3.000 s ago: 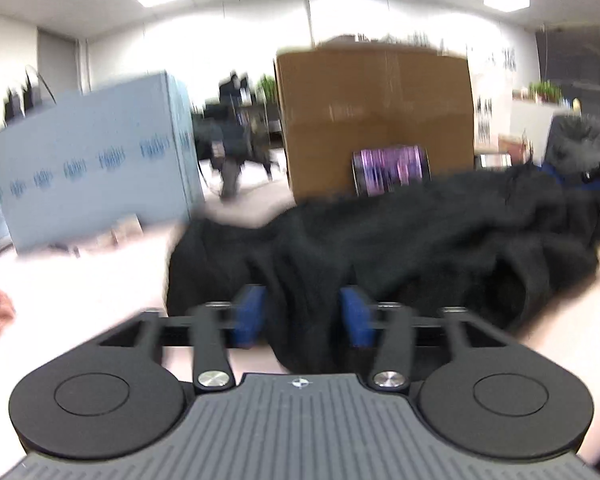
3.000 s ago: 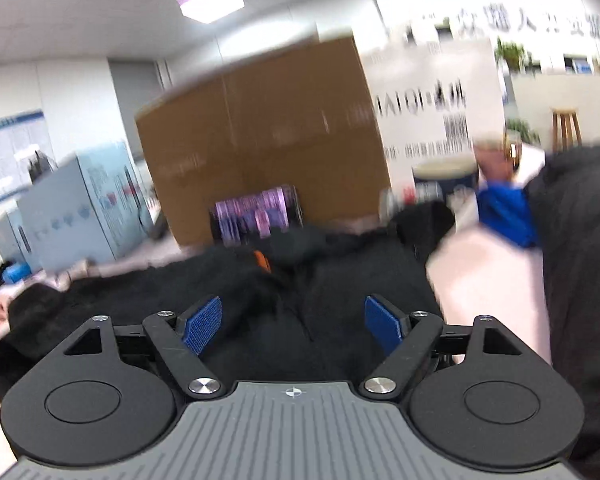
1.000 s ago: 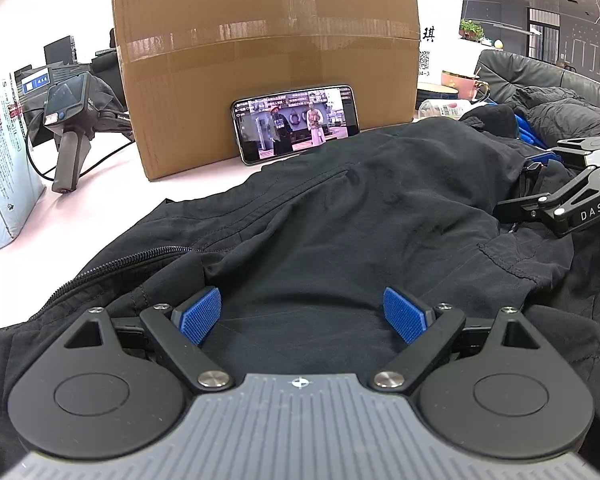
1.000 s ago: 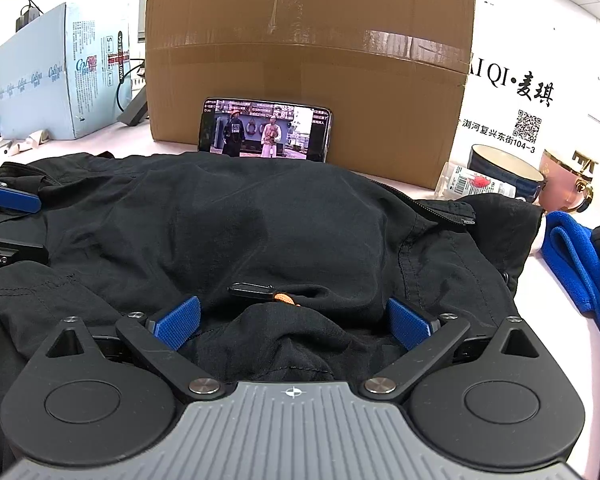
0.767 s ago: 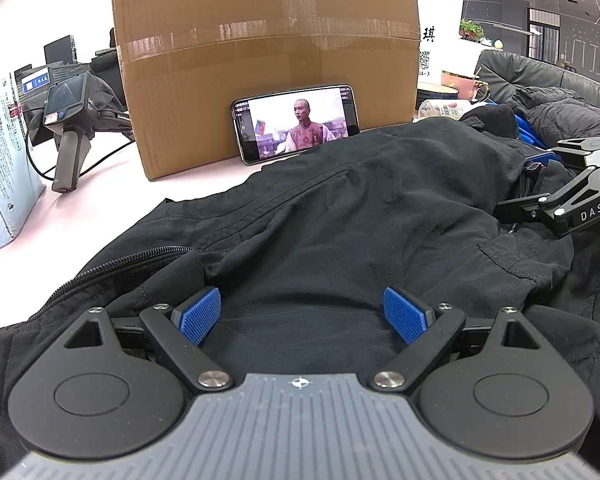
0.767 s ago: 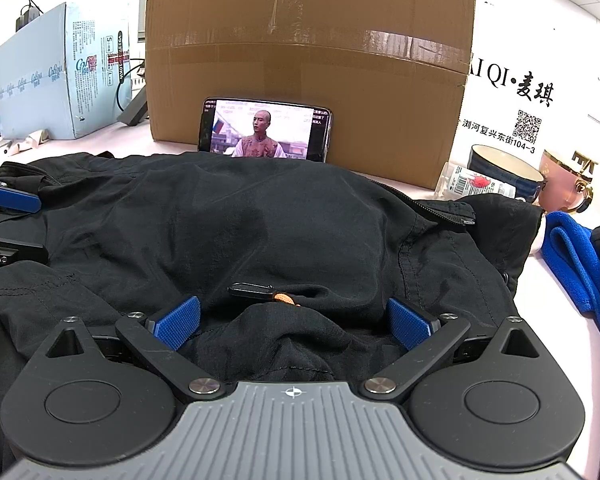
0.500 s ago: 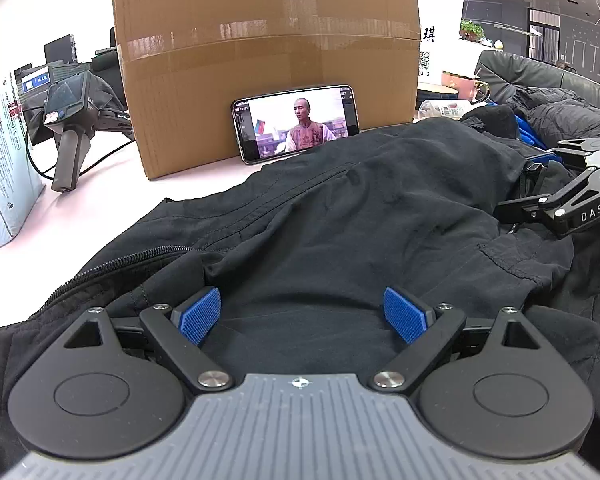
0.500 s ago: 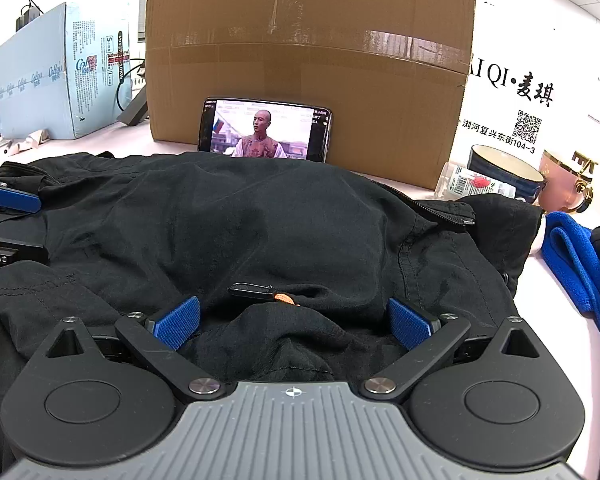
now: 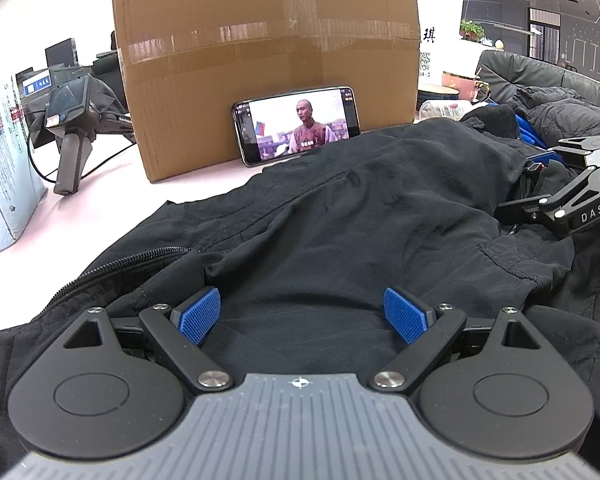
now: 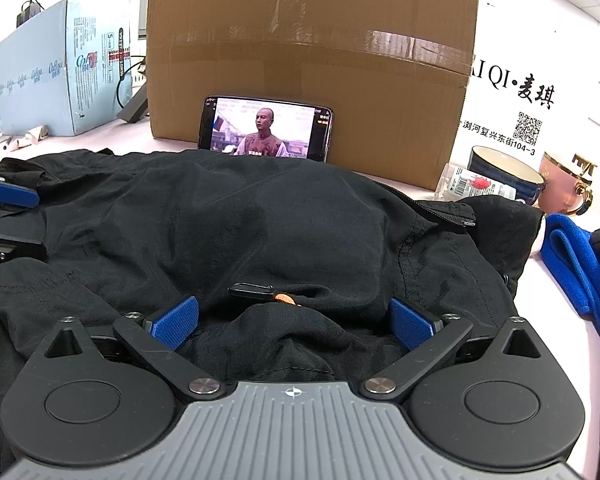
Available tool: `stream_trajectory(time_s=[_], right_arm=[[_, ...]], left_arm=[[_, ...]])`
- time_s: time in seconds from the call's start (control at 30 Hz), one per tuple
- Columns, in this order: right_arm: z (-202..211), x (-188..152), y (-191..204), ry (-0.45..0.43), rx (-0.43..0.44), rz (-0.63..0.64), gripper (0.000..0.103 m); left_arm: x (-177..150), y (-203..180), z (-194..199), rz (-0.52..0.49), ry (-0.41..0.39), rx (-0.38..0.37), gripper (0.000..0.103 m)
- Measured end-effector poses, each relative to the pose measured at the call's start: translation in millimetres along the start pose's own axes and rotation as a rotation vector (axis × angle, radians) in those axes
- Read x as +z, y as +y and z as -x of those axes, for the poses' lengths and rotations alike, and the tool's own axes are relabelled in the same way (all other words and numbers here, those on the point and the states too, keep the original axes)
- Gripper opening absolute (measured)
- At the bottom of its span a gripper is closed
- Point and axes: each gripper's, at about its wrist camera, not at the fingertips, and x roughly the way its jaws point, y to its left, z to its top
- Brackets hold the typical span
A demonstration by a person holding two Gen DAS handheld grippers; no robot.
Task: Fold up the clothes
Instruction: 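Press both open grippers onto the folded jacket to flatten it, then grasp the folded black jacket edge with the left gripper and lift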
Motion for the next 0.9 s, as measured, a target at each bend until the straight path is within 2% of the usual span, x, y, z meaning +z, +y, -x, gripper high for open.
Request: stream_trajectory(time_s=[0.07, 0.17, 0.27, 0.4, 0.47, 0.5, 0.57, 0.7, 0.8, 0.9], right_arm=[[0.1, -0.1, 0.4, 0.000, -0.001, 0.002, 0.103], [0.9, -0.6, 1.4, -0.004, -0.007, 0.007, 0.103], [4.1, -1.5, 3.3, -0.023, -0.021, 0.014, 0.103], [27.5, -5.8, 8.2, -0.157, -0.088, 0.029, 0.103], [42.4, -9.5, 6.6, -0.227, -0.085, 0.004, 0.103], [47.2, -10.9, 4.8, -0.248, -0.075, -0.014, 0.103], [53.4, -13.2, 0.9, -0.276, -0.048, -0.049, 0.103], [58.9, -15.3, -3.0, -0.303, -0.020, -0.085, 0.103], [60.8, -15.4, -3.4, -0.315, -0.015, -0.098, 0.103], [62.0, -16.1, -3.9, -0.326, -0.007, -0.112, 0.103]], left_arm=[[-0.1, 2.1, 6.5, 0.012, -0.039, 0.003, 0.088], [-1.0, 11.0, 24.5, 0.071, -0.150, 0.022, 0.088], [-2.1, 21.4, 48.9, 0.157, -0.252, 0.100, 0.088], [-6.8, 34.4, 91.2, 0.318, -0.353, 0.219, 0.089], [-14.5, 38.3, 116.6, 0.405, -0.378, 0.256, 0.096], [-19.3, 40.3, 126.7, 0.441, -0.383, 0.280, 0.103], [-28.3, 44.8, 141.5, 0.511, -0.355, 0.321, 0.103], [-47.5, 54.4, 158.0, 0.602, -0.260, 0.335, 0.103], [-62.9, 63.3, 171.0, 0.697, -0.238, 0.379, 0.103], [-78.8, 73.6, 177.5, 0.800, -0.236, 0.351, 0.103]])
